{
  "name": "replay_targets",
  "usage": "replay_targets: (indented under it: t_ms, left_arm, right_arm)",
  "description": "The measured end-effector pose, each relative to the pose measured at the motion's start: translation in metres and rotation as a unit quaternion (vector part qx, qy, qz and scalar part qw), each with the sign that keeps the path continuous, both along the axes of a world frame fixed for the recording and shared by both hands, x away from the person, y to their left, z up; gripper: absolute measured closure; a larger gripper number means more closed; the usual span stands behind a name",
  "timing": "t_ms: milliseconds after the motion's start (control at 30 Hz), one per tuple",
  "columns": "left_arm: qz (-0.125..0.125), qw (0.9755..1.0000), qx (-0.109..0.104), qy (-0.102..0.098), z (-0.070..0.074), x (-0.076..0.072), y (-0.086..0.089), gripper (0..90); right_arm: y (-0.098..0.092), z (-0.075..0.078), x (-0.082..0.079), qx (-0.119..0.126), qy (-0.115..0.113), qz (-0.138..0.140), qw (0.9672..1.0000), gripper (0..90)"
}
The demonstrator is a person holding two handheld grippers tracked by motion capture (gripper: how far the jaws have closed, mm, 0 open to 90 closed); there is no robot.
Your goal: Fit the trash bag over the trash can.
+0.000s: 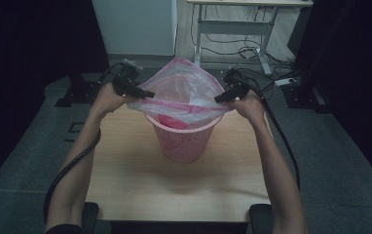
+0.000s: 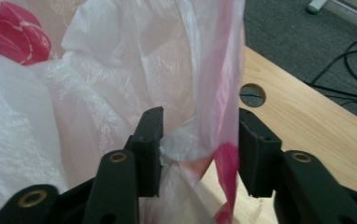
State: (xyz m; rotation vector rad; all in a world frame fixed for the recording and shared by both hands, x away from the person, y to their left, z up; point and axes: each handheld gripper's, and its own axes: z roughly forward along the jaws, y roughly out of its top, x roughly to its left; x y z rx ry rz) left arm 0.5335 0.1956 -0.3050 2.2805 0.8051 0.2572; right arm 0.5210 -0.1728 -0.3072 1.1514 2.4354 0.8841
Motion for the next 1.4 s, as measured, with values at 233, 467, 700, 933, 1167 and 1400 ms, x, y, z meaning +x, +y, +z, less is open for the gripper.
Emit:
replay_targets:
  t_ms: [233, 467, 700, 933, 1167, 1400]
  left_arm:
    - [-0.016, 0.9998, 0.005, 0.006, -0.003, -0.025, -0.009, 36.2]
    - [-0.052, 0.9978, 0.03, 0.028, -0.007, -0.054, -0.014, 30.3]
    - [-0.028, 0.9996, 0.008, 0.004, 0.013, -0.054, -0.006, 21.7]
    - [-0.031, 0.9991, 0.001, -0.03, 0.042, -0.057, -0.001, 24.6]
    - [-0.017, 0.998, 0.024, -0.056, 0.055, -0.059, -0.001, 64.8]
    - [0.02, 0.9962, 0.026, -0.08, 0.049, -0.042, 0.001, 86.5]
  right_arm:
    - [-0.004, 0.002, -0.024, -0.007, -0.004, 0.0, 1.0, 56.1]
    - [-0.011, 0.001, -0.054, -0.003, 0.021, 0.032, 0.9992, 51.7]
    - [-0.017, 0.018, -0.057, 0.01, 0.007, 0.039, 0.9992, 26.3]
    - [-0.017, 0.036, -0.048, 0.026, -0.026, 0.027, 0.999, 32.1]
    - [-0.008, 0.03, -0.038, -0.002, -0.021, 0.029, 0.9994, 74.0]
    - [-0.008, 0.034, -0.031, -0.011, -0.048, 0.009, 0.9988, 85.3]
